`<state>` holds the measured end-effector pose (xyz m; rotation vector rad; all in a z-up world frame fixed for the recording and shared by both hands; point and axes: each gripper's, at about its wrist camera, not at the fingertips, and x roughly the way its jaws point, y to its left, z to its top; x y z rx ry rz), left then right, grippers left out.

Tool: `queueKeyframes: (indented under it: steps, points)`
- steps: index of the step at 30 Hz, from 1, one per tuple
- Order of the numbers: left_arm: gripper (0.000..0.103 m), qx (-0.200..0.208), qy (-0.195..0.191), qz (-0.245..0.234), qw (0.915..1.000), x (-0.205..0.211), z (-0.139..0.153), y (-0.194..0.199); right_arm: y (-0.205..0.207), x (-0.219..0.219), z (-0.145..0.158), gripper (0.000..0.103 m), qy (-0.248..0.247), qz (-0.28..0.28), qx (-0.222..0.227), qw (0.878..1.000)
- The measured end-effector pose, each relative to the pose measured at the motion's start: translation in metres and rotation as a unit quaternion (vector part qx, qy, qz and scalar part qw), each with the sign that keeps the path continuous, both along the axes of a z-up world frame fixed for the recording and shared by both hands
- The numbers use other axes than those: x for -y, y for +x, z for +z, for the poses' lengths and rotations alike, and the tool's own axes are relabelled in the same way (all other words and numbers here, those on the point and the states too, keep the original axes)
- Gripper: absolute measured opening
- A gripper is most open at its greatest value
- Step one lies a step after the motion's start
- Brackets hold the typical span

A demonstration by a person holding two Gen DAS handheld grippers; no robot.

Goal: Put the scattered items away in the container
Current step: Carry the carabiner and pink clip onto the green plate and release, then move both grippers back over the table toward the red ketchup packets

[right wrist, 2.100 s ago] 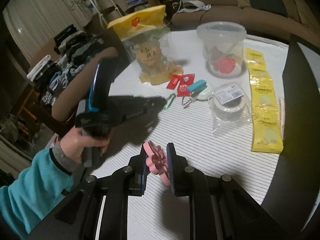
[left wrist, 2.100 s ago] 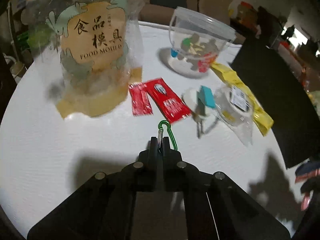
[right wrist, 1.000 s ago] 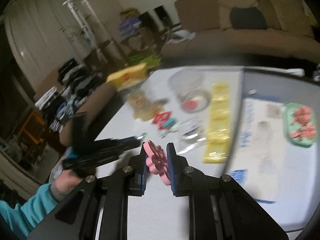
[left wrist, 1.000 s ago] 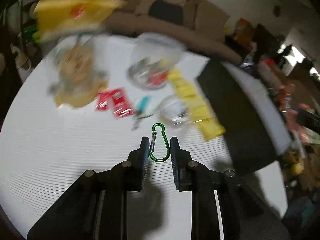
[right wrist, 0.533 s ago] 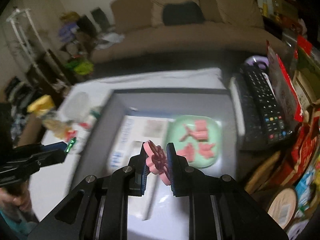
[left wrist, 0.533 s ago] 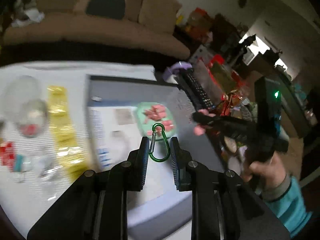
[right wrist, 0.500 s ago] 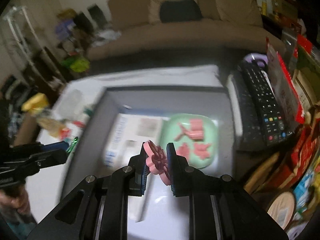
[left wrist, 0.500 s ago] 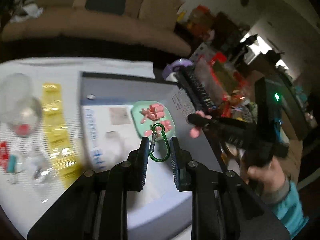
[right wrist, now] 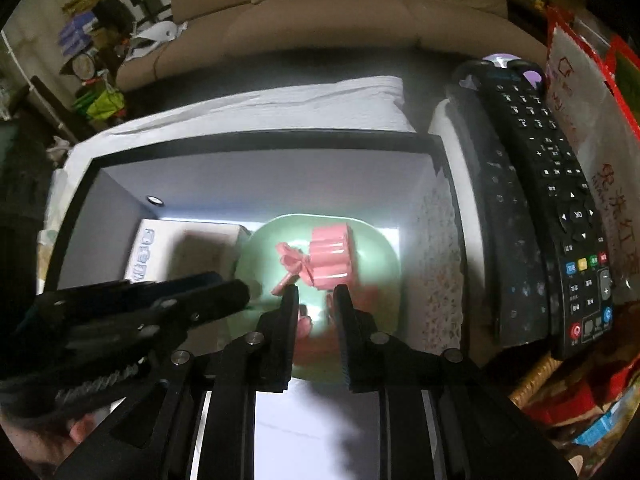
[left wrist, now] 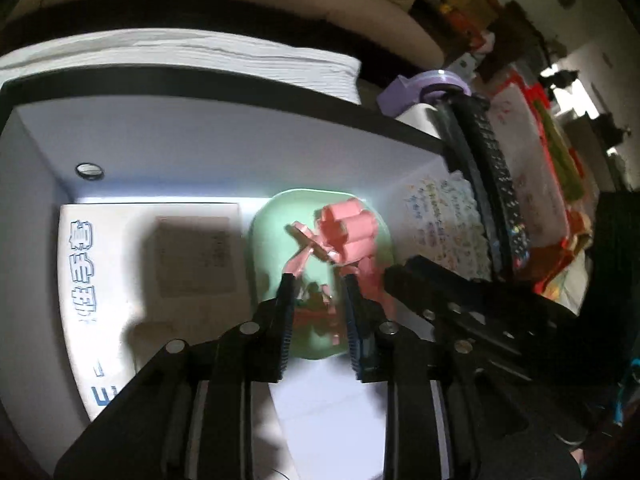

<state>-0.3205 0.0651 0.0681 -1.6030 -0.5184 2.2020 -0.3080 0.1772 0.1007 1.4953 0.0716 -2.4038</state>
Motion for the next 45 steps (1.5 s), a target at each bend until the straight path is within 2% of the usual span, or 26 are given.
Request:
queueKeyframes:
  steps: [2, 4, 8, 13, 17, 21, 24, 26, 27, 28, 30, 31, 32, 34, 38, 45]
  points:
    - [0.041, -0.005, -0.003, 0.009, 0.9999, 0.01, 0.004, 0.007, 0.009, -0.003, 0.008, 0.031, -0.017, 0.005, -0.013, 1.0]
    - [0.044, -0.008, 0.001, 0.014, 0.9999, 0.019, 0.011, 0.013, 0.019, -0.007, 0.018, 0.042, -0.033, 0.005, -0.022, 0.999]
    - [0.045, -0.035, 0.019, 0.012, 0.9991, 0.039, 0.044, 0.037, 0.046, -0.013, 0.042, 0.044, -0.055, 0.014, -0.047, 0.997]
    - [0.049, -0.131, 0.038, 0.017, 0.9905, 0.085, 0.108, 0.109, 0.086, -0.017, 0.074, 0.051, -0.085, 0.027, -0.072, 0.993]
    - [0.058, -0.183, -0.005, 0.028, 0.9828, 0.135, 0.139, 0.174, 0.122, 0.002, 0.095, 0.057, -0.09, 0.055, -0.084, 0.991]
    - [0.06, -0.188, -0.06, 0.059, 0.9785, 0.193, 0.134, 0.225, 0.156, 0.032, 0.107, 0.06, -0.1, 0.084, -0.089, 0.987]
    - [0.062, -0.169, -0.075, 0.093, 0.9784, 0.237, 0.112, 0.254, 0.177, 0.057, 0.108, 0.06, -0.108, 0.102, -0.088, 0.985]
    - [0.075, -0.161, -0.096, 0.11, 0.9762, 0.254, 0.097, 0.27, 0.188, 0.076, 0.104, 0.06, -0.116, 0.114, -0.084, 0.983]
    - [0.077, -0.158, -0.104, 0.117, 0.975, 0.26, 0.091, 0.277, 0.194, 0.088, 0.101, 0.06, -0.121, 0.12, -0.079, 0.982]
    - [0.082, -0.155, -0.106, 0.122, 0.9746, 0.266, 0.084, 0.283, 0.199, 0.097, 0.098, 0.061, -0.122, 0.124, -0.077, 0.982]
    - [0.103, -0.15, -0.107, 0.136, 0.9735, 0.275, 0.075, 0.293, 0.21, 0.117, 0.091, 0.071, -0.119, 0.132, -0.074, 0.981]
    - [0.103, -0.148, -0.111, 0.144, 0.9722, 0.278, 0.072, 0.298, 0.214, 0.125, 0.087, 0.094, -0.112, 0.129, -0.078, 0.982]
    - [0.103, -0.147, -0.118, 0.151, 0.9704, 0.28, 0.07, 0.303, 0.22, 0.135, 0.084, 0.103, -0.095, 0.12, -0.087, 0.984]
    - [0.103, -0.152, -0.132, 0.153, 0.9674, 0.281, 0.07, 0.311, 0.23, 0.148, 0.079, 0.103, -0.075, 0.116, -0.093, 0.986]
    - [0.103, -0.165, -0.151, 0.15, 0.9631, 0.278, 0.08, 0.32, 0.248, 0.168, 0.069, 0.103, -0.083, 0.121, -0.083, 0.986]
    - [0.103, -0.173, -0.143, 0.167, 0.96, 0.289, 0.087, 0.326, 0.269, 0.192, 0.065, 0.103, -0.08, 0.124, -0.086, 0.985]
